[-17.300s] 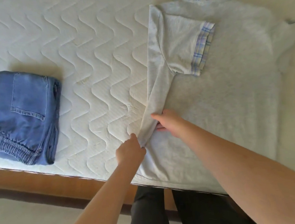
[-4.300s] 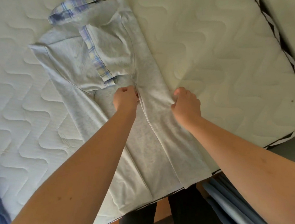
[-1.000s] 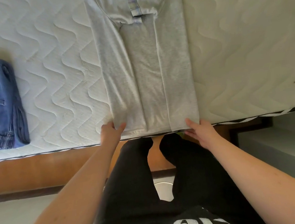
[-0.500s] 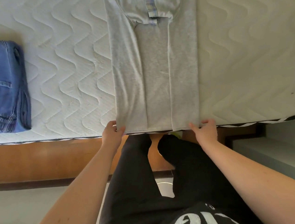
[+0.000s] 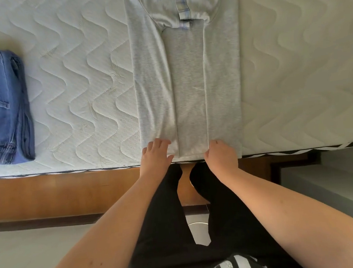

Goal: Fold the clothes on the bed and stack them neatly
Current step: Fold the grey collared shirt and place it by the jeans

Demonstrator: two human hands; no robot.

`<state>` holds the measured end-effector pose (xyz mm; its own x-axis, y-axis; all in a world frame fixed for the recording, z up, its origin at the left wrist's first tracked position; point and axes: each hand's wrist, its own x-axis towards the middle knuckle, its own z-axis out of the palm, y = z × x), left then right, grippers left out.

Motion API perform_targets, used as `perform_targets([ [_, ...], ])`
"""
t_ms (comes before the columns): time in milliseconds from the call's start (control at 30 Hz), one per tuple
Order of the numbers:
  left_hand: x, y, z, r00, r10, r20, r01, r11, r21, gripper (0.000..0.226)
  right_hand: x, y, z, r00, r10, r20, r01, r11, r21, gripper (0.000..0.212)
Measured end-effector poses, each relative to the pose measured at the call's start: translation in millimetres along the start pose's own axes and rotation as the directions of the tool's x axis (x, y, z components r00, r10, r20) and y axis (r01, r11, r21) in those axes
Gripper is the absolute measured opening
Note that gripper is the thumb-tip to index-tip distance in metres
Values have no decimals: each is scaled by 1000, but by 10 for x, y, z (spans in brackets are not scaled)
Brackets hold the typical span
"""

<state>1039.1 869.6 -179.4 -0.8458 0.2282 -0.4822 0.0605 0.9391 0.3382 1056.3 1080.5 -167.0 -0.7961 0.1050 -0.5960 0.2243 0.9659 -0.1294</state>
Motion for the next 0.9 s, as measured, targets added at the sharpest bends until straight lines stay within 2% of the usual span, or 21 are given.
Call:
perform_targets([
  [100, 23, -6, 55, 989, 148, 29, -151, 960, 237, 40, -15, -41, -6, 999, -45, -23, 46, 997, 65, 19],
  [167, 23, -20, 83, 974, 221, 55, -227, 923, 310, 37, -14, -72, 1, 997, -59, -51, 63, 995, 78, 18],
  [367, -18, -76, 59, 956, 288, 45, -288, 908, 305, 32, -5, -129, 65, 999, -33, -17, 32, 999, -41, 35],
  [500, 6, -61, 21, 956, 284, 76, -294, 915, 277, 23, -33, -38, 49, 999, 13, 38, -11, 998, -64, 47],
  [567, 12, -61, -3, 955, 273, 118, -296, 913, 282, 18, -47, 92, 0, 996, 59, 66, -58, 998, -19, 51],
  [600, 16, -59, -18, 952, 284, 118, -307, 905, 295, 15, -54, 166, -33, 995, 84, 48, -85, 996, 22, 51],
  [667, 39, -7, -42, 944, 308, 113, -328, 898, 294, 17, -53, 304, -103, 988, 124, -91, -113, 987, 110, 43],
  [733, 99, 151, -67, 941, 304, 148, -329, 926, 187, 27, -21, 439, -154, 944, 191, -269, -139, 970, 202, 30],
  [800, 219, 395, -93, 952, 264, 152, -266, 964, -9, 34, 44, 547, -178, 906, 298, -302, -197, 926, 321, 35],
  [833, 301, 528, -101, 964, 225, 143, -209, 971, -119, 37, 98, 595, -185, 908, 346, -238, -225, 880, 419, 41],
  [900, 508, 804, -107, 983, 107, 149, -57, 950, -306, 43, 215, 651, -201, 923, 384, -3, -295, 715, 634, 44],
])
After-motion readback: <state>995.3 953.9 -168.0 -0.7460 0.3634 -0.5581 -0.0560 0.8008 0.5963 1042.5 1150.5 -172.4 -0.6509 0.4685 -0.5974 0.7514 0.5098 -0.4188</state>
